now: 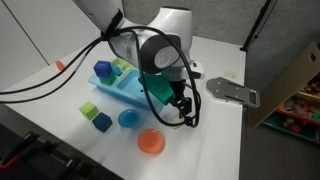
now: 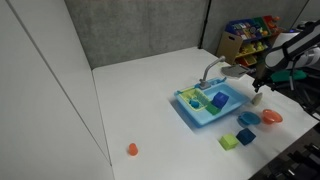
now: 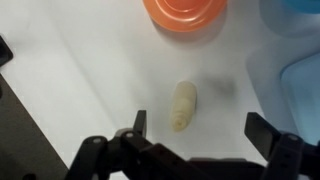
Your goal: Put the toy bottle in the toy sink
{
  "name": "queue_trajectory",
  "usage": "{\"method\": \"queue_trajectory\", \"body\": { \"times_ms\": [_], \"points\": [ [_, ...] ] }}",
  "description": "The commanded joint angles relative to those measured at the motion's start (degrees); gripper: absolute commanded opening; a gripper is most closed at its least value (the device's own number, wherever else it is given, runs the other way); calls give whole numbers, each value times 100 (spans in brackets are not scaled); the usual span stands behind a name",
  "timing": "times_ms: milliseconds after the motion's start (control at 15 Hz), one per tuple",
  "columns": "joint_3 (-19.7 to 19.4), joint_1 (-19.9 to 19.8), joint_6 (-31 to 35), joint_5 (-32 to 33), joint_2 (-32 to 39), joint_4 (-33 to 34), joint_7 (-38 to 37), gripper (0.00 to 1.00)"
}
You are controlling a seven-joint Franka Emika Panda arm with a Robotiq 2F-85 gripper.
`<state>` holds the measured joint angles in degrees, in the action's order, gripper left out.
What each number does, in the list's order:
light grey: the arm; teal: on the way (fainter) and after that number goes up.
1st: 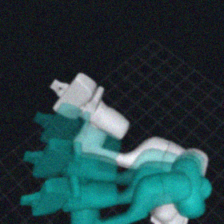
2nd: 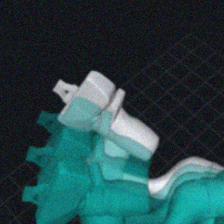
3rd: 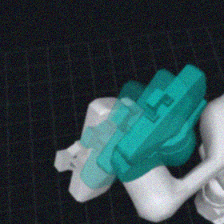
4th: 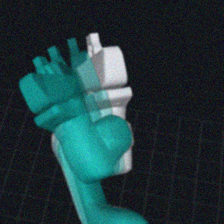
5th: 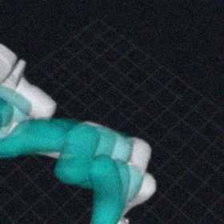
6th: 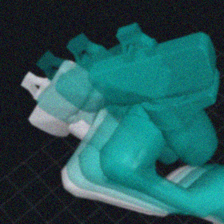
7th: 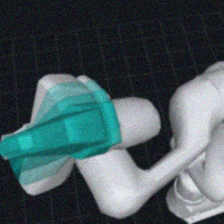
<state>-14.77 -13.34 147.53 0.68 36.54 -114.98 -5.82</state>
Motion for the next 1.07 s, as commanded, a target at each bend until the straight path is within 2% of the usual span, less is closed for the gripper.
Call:
{"method": "queue_trajectory", "body": {
  "times_ms": [0,267,533,600,667,800,1000],
  "points": [
    [126,-214,680,-179,253,43,95,100],
    [361,-437,1028,-428,468,49,238,100],
    [283,-436,1115,-429,573,39,183,100],
    [239,-415,1148,-406,604,50,155,97],
    [212,-405,1172,-395,630,60,138,73],
    [145,-373,1199,-363,675,73,113,69],
    [66,-311,1218,-307,697,57,103,42]
  ]
}}
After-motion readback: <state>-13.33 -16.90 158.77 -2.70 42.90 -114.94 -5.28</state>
